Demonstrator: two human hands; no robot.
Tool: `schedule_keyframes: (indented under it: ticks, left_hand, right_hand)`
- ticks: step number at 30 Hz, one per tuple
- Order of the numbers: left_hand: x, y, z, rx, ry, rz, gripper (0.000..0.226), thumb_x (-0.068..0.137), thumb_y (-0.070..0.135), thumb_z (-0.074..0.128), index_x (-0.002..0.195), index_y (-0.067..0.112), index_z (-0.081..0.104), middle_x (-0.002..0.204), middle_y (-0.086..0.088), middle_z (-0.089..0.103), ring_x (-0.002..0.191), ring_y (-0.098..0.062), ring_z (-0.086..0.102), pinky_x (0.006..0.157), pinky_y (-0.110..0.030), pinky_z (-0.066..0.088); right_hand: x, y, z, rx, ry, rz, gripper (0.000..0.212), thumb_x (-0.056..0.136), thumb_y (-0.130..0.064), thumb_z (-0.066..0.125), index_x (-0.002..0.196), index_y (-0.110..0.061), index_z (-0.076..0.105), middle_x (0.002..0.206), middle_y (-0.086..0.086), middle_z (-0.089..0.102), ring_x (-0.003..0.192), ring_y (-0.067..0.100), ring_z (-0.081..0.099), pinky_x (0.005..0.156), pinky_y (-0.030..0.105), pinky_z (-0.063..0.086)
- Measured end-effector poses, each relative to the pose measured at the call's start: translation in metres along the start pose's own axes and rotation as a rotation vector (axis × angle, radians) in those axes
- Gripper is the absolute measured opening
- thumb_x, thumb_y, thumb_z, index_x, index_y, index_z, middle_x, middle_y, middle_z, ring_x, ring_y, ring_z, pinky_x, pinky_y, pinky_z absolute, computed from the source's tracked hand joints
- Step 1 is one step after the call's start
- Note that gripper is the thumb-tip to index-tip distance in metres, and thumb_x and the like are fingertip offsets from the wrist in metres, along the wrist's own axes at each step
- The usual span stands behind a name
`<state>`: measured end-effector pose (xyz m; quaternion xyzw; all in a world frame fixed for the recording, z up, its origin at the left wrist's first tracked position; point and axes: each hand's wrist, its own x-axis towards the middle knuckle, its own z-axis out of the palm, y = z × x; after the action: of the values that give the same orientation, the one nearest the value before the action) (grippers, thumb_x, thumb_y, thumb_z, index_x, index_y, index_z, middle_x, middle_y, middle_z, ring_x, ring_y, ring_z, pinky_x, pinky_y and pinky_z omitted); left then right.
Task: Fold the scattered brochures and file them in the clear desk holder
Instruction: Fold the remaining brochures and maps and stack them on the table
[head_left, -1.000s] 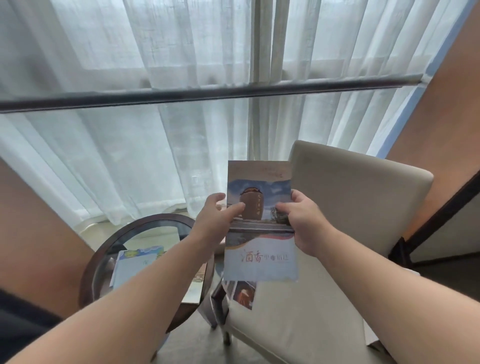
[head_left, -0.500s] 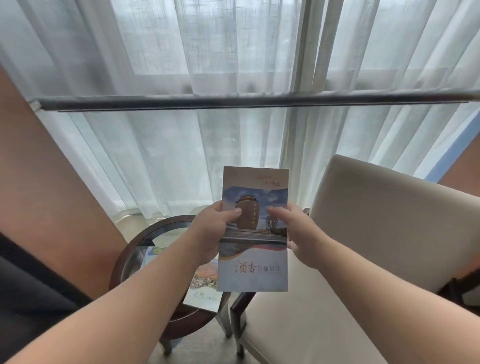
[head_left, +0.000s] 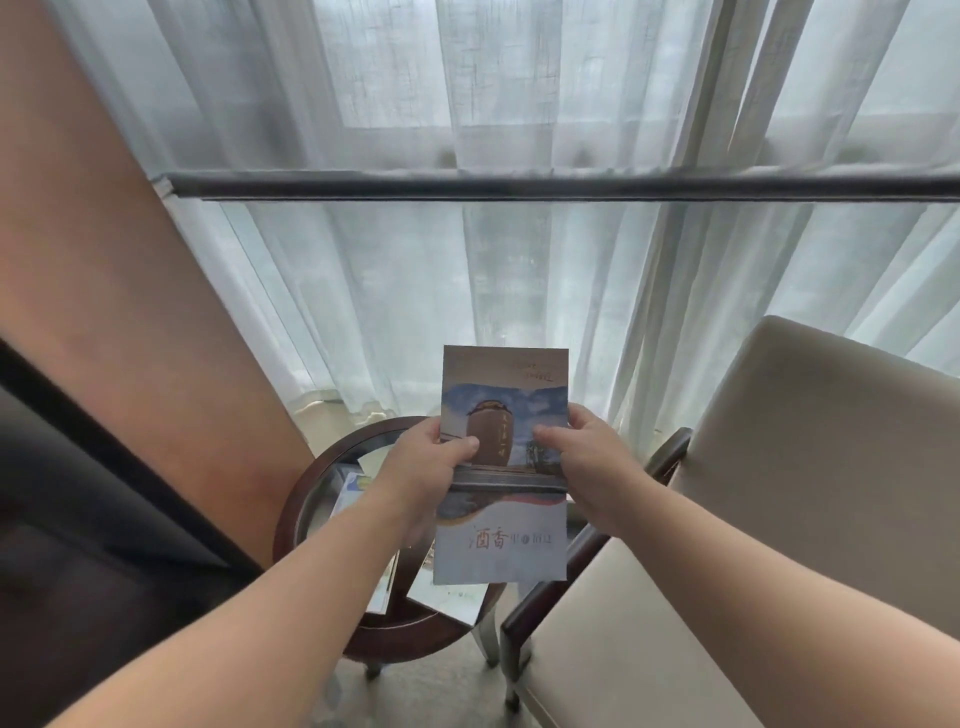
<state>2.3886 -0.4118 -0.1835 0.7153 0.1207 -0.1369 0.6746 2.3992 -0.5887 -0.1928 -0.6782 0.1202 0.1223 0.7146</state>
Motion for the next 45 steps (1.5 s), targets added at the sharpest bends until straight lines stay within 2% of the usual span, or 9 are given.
schedule_keyframes:
  ticks: [3, 6, 12, 17, 20, 25, 29, 36, 45]
  left_hand:
    - [0.017, -0.012, -0.020, -0.036, 0.023, -0.006, 0.014, 0.096, 0.013, 0.055, 0.106, 0.010, 0.064, 0.097, -0.015, 0.074, 0.081, -0.031, 0.073, 0.068, -0.042, 0.059]
    - [0.039, -0.024, -0.044, -0.014, -0.018, -0.041, 0.014, 0.096, 0.014, 0.054, 0.106, 0.012, 0.064, 0.099, -0.015, 0.074, 0.088, -0.034, 0.071, 0.079, -0.050, 0.058]
    - [0.105, -0.070, -0.093, 0.543, 0.006, 0.044, 0.015, 0.088, 0.033, 0.061, 0.102, 0.029, 0.055, 0.083, 0.001, 0.066, 0.081, -0.018, 0.065, 0.071, -0.041, 0.057]
    - [0.151, -0.130, -0.105, 0.743, -0.082, -0.002, 0.010, 0.090, 0.033, 0.056, 0.099, 0.032, 0.051, 0.075, 0.001, 0.063, 0.075, -0.018, 0.062, 0.068, -0.040, 0.052]
    - [0.174, -0.170, -0.100, 0.825, -0.126, -0.014, 0.010, 0.091, 0.030, 0.053, 0.101, 0.030, 0.050, 0.082, 0.003, 0.063, 0.078, -0.020, 0.059, 0.064, -0.036, 0.048]
    - [0.207, -0.225, -0.088, 0.908, -0.140, -0.075, 0.009, 0.092, 0.023, 0.048, 0.101, 0.025, 0.051, 0.092, -0.005, 0.064, 0.081, -0.027, 0.056, 0.064, -0.035, 0.043]
    - [0.230, -0.259, -0.078, 0.960, -0.147, -0.107, 0.011, 0.090, 0.020, 0.050, 0.101, 0.020, 0.053, 0.096, -0.006, 0.063, 0.083, -0.028, 0.056, 0.069, -0.038, 0.048]
    - [0.253, -0.290, -0.058, 1.039, -0.133, -0.089, 0.029, 0.090, 0.034, 0.059, 0.115, 0.022, 0.051, 0.109, -0.005, 0.051, 0.096, -0.028, 0.056, 0.081, -0.043, 0.051]
    - [0.256, -0.309, -0.051, 1.116, -0.119, -0.047, 0.052, 0.090, 0.037, 0.061, 0.135, 0.023, 0.038, 0.116, -0.006, 0.050, 0.099, -0.029, 0.058, 0.071, -0.035, 0.043]
  right_hand:
    - [0.018, 0.011, 0.019, -0.125, 0.032, 0.108, 0.039, 0.089, -0.030, 0.063, 0.121, -0.025, 0.043, 0.105, 0.008, 0.069, 0.079, 0.024, 0.073, 0.059, 0.038, 0.060]
    - [0.038, 0.023, 0.036, -0.189, 0.031, 0.138, 0.022, 0.088, -0.029, 0.066, 0.105, -0.016, 0.060, 0.093, 0.007, 0.075, 0.077, 0.026, 0.074, 0.072, 0.049, 0.062]
    - [0.078, 0.065, 0.076, -0.404, 0.165, 0.177, 0.006, 0.088, -0.019, 0.062, 0.089, -0.015, 0.067, 0.084, 0.004, 0.074, 0.076, 0.023, 0.071, 0.066, 0.040, 0.058]
    - [0.105, 0.136, 0.092, -0.505, 0.295, 0.294, 0.022, 0.089, -0.026, 0.063, 0.109, -0.023, 0.054, 0.093, -0.007, 0.065, 0.077, 0.009, 0.063, 0.052, 0.025, 0.045]
    - [0.118, 0.182, 0.095, -0.601, 0.327, 0.326, 0.031, 0.091, -0.024, 0.060, 0.121, -0.026, 0.049, 0.102, -0.003, 0.065, 0.082, 0.014, 0.062, 0.056, 0.027, 0.045]
    - [0.143, 0.242, 0.098, -0.633, 0.291, 0.387, 0.027, 0.092, -0.023, 0.056, 0.119, -0.027, 0.052, 0.111, -0.002, 0.065, 0.086, 0.017, 0.062, 0.068, 0.033, 0.055]
    - [0.165, 0.274, 0.093, -0.638, 0.293, 0.427, 0.030, 0.090, -0.020, 0.056, 0.120, -0.024, 0.052, 0.113, 0.001, 0.064, 0.085, 0.018, 0.060, 0.061, 0.030, 0.049]
    - [0.191, 0.292, 0.083, -0.665, 0.318, 0.450, 0.032, 0.090, -0.021, 0.058, 0.121, -0.023, 0.053, 0.113, 0.002, 0.059, 0.090, 0.022, 0.061, 0.075, 0.040, 0.057]
    - [0.194, 0.300, 0.084, -0.710, 0.311, 0.513, 0.032, 0.089, -0.022, 0.060, 0.120, -0.017, 0.052, 0.117, 0.007, 0.050, 0.094, 0.026, 0.058, 0.080, 0.040, 0.053]
